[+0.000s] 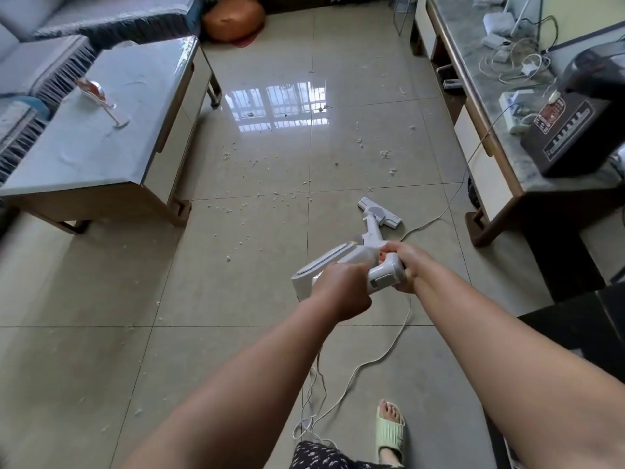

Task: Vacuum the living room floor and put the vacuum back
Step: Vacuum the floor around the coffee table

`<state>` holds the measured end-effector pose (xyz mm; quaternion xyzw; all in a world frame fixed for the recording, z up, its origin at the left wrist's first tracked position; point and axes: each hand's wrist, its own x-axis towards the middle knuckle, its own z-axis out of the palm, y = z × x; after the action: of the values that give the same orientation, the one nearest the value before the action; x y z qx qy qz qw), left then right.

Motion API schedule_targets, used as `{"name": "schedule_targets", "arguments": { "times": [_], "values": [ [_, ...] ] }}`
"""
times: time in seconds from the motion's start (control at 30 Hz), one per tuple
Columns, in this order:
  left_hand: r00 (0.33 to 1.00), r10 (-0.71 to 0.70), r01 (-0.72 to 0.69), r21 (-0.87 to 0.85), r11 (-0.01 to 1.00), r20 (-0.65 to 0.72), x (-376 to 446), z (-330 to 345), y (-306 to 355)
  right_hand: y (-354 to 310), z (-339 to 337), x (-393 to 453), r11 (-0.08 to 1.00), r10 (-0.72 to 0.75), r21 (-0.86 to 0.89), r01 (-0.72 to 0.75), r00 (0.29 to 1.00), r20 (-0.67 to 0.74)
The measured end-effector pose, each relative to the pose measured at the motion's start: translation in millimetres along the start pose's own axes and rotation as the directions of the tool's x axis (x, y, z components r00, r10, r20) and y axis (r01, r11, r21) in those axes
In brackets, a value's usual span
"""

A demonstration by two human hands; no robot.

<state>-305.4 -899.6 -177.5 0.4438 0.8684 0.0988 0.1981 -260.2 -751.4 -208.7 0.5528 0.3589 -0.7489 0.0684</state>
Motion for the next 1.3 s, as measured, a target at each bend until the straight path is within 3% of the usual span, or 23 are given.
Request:
{"name": "schedule_targets", "arguments": {
  "times": [0.2, 0.3, 0.5, 0.7, 1.03, 1.3],
  "values": [
    [1.0, 0.024, -0.025, 0.058, 0.998, 0.019, 14, -14, 5, -20, -14, 11, 0.986, 0.088, 0.137, -0.096, 0.994, 0.065],
    [0.997, 0.068, -0.074, 0.138, 0.988, 0.045, 9, -21, 4, -12, -12, 18, 0.987, 0.129, 0.088, -0.134, 0.989, 0.067],
    [0.998, -0.055, 0.054, 0.125, 0.991, 0.009, -13, -21, -7, -3, 14, 22, 0.997, 0.02, -0.077, -0.015, 0.998, 0.067],
    [0.99, -0.134, 0.138, 0.11, 0.984, -0.04, -61, -21, -28, 26, 50, -10, 0.989, 0.099, -0.123, -0.083, 0.987, 0.128],
    [0.95, -0.293, 0.291, -0.03, 0.956, -0.113, -234, -4, -63, 157, 126, -70, 0.961, 0.193, -0.245, -0.126, 0.943, 0.273],
    [0.868, -0.48, 0.475, -0.07, 0.877, -0.127, -396, 35, -83, 295, 177, -137, 0.917, 0.27, -0.379, -0.126, 0.895, 0.356]
  ]
}}
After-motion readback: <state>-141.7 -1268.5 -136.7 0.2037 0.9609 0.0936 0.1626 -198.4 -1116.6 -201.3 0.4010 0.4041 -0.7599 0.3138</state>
